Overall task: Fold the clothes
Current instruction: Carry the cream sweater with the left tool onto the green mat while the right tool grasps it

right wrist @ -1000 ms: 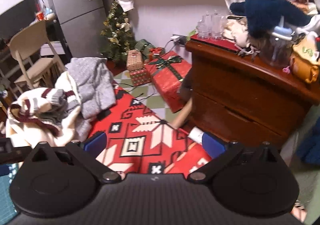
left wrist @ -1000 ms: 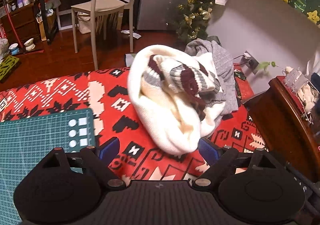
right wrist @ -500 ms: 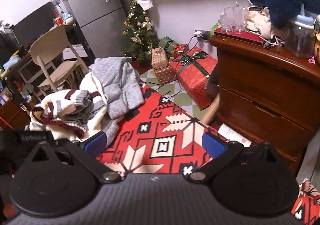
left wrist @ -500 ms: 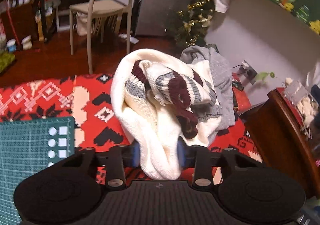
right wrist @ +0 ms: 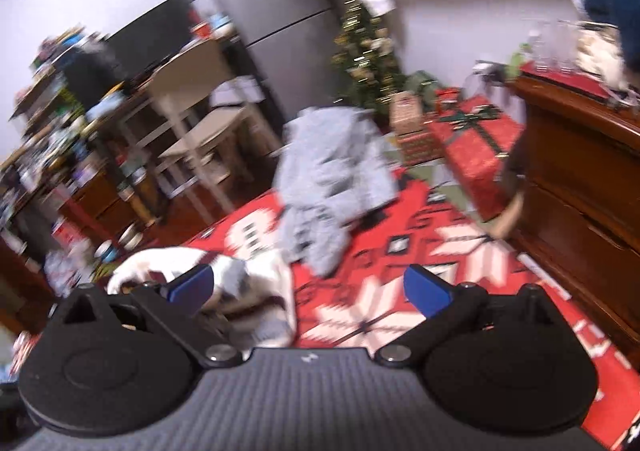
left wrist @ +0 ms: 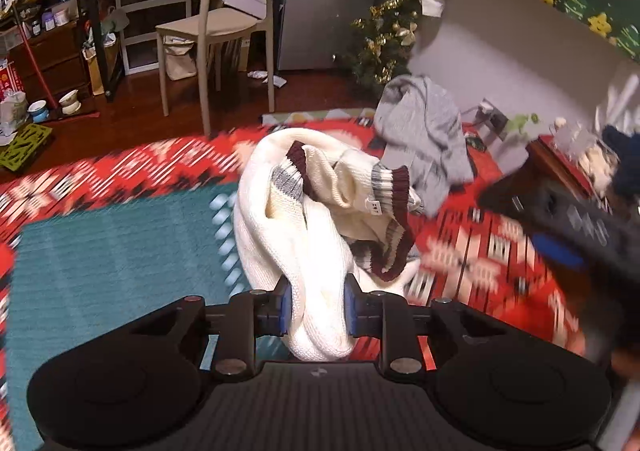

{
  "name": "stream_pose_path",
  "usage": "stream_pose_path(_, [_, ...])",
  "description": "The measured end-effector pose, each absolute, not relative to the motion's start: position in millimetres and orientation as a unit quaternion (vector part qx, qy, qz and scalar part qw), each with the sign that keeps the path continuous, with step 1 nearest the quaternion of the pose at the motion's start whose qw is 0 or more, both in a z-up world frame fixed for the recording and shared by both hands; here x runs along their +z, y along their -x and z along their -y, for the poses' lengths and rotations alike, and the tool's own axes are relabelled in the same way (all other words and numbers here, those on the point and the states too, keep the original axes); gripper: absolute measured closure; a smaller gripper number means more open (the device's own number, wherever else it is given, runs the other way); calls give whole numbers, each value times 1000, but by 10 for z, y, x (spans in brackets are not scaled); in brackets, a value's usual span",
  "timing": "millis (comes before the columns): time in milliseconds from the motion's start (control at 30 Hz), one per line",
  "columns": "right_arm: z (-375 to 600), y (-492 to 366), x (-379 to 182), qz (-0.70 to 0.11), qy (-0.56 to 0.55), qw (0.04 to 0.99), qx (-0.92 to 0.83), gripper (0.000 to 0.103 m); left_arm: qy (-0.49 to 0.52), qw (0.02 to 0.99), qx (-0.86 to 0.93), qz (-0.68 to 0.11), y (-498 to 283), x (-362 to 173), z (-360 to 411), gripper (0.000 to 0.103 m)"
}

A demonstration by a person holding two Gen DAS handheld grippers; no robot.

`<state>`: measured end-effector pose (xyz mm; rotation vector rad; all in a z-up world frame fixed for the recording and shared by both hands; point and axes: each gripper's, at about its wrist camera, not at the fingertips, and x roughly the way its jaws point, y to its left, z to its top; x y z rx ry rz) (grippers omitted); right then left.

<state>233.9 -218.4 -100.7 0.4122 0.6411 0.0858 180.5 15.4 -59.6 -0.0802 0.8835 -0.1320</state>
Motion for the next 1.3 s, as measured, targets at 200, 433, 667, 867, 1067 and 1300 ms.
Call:
stream_pose_path(200, [1576,-2099,-965,-347,-202,903,150,1,35,900,-53,-431,-1144,-583,-574,79])
stream_pose_path(433, [834,-1605,-908,-372,-129,884,251,1,41,900,-22,-434,-497,-623,-1031,79])
stream_pose_path(667, [494,-1119,-835,-396,-151,859,286,1,61,904,-18,-423,-29,-690,-1459,78])
stream_pose_path(867, [235,-866,-799,-419,-148,842,306,1,130,906,-25,-402,134,-923,-1772,72])
stream_pose_path(1067, [118,-875,-1024,-441,-164,834,288,1,136,907,-27,-398,112,-886,-1751,65])
stream_pose_path(1300, [43,-1011,-1190,-453,-167,827,287,7,150,904,-22,-399,212,-879,-1851,61])
